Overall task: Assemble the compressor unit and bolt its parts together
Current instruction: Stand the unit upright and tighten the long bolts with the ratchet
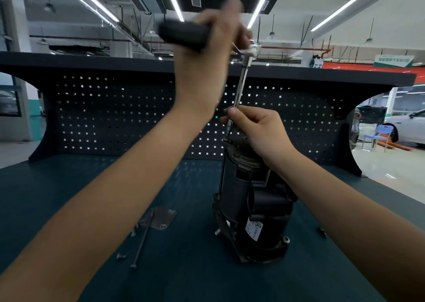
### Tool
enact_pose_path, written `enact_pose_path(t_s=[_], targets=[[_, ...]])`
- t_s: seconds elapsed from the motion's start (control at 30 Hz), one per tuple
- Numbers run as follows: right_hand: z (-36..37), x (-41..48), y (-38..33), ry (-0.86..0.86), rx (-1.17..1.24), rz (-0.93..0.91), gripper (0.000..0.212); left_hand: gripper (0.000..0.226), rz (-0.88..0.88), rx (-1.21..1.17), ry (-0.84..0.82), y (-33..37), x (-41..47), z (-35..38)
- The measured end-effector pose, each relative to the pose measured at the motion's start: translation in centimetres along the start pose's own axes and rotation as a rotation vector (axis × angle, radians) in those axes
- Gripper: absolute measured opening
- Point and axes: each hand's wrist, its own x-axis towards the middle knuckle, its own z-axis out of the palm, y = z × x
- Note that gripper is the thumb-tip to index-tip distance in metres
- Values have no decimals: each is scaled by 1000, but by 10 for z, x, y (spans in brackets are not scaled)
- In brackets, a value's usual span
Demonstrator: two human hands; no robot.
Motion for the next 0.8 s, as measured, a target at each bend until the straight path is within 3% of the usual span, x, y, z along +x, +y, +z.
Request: enact_pose_path(t_s=[0.07,0.1,0.23,0.3,0.4,0.5,0.67,0.73,0.8], targets=[[-1,0,1,5,10,-16,17,19,220,147,-165,1,-13,6],[-1,0,1,8,21,-9,16,24,208,136,-180,1,-14,6],[-1,-1,-1,-33,44,27,11,40,-185,-290,16,1,4,-1],[0,0,0,-89,67,32,18,39,-364,-547,109,-3,18,-8],[0,-1,-2,-142,118,18,24,38,-481,-671,183,-10,29,-12],[0,0,-2,-64,119,30,13,36,-403,-434,84,-10,23,-9],[0,0,1,8,94,40,9,26,175,112,-197,3,-6,9],[1,0,-1,1,77,46,8,29,120,37,-160,6,-8,6],[1,-1,-1,-10,79,53,9,35,-140,-267,-26,7,-1,-1]])
